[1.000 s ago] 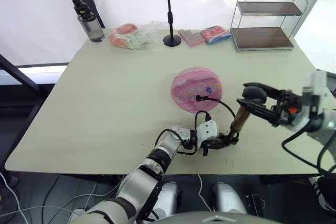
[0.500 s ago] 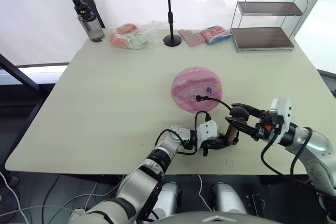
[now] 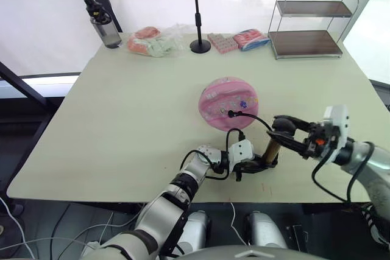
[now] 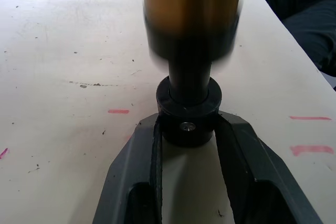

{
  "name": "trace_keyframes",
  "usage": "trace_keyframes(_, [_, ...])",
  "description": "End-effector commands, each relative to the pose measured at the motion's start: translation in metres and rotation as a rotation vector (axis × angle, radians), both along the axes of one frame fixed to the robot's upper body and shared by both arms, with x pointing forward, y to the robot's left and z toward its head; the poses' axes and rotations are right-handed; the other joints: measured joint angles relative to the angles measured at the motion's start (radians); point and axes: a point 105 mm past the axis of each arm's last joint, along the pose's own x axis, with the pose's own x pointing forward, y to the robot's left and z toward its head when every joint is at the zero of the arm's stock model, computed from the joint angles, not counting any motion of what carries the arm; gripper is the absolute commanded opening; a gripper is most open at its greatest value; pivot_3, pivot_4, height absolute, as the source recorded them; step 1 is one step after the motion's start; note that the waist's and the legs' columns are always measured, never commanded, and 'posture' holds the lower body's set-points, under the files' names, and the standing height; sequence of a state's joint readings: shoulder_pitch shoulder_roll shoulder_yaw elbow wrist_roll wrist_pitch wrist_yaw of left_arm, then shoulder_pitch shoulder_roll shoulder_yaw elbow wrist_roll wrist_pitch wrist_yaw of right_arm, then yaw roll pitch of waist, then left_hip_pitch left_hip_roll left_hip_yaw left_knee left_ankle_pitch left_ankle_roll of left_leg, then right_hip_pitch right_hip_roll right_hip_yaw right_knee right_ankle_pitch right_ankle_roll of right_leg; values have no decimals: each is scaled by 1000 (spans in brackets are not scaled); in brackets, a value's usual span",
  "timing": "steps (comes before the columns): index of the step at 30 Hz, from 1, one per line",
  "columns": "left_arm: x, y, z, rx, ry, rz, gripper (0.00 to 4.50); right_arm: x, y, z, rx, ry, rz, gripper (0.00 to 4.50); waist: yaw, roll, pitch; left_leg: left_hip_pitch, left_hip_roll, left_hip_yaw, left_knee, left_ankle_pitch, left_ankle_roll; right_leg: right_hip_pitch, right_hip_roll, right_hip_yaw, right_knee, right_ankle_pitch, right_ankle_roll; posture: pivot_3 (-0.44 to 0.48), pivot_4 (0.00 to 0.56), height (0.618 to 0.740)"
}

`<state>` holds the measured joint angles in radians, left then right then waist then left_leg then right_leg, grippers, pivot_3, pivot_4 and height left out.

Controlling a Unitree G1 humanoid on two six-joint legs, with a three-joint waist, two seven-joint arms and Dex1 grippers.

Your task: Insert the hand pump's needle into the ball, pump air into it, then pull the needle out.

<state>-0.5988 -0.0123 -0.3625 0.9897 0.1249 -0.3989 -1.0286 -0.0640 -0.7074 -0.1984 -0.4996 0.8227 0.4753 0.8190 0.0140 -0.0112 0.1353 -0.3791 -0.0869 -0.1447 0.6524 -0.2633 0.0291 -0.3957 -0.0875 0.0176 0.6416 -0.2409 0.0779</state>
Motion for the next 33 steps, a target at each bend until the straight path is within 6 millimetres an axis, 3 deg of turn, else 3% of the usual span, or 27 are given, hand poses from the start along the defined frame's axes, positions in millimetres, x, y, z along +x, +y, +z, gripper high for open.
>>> trace_keyframes(1, [-16, 9, -27, 78, 88, -14, 1095, -9, -2, 43, 48, -117, 15, 1998, 0, 0, 0, 0, 0, 0, 0, 0, 0, 0, 0, 0, 0, 0, 0, 0, 150, 740])
trace_keyframes(13, [-17, 8, -27, 82, 86, -24, 1095, -15, -17, 112, 60, -238, 14, 1998, 1, 1, 4, -1, -1, 0, 0, 0, 0, 0, -1, 0, 0, 0, 0, 0, 150, 740])
trace_keyframes(21, [-18, 9, -28, 82, 87, -24, 1095, -16, -16, 131, 67, -260, 20, 1998, 1, 2, 9, -5, -1, 0, 0, 0, 0, -4, -2, 0, 0, 0, 0, 0, 150, 740])
trace_keyframes(23, [-18, 9, -28, 82, 87, -24, 1095, -15, -16, 127, 59, -245, 23, 1998, 1, 1, 9, -6, -1, 0, 0, 0, 0, -5, -2, 0, 0, 0, 0, 0, 150, 740])
trace_keyframes(33, [-17, 8, -27, 83, 82, -24, 1095, -1, -12, 45, -76, -110, -30, 1998, -3, 1, 7, 0, -1, 2, 0, 0, 0, -1, -1, 1, 1, 0, 0, 0, 150, 740])
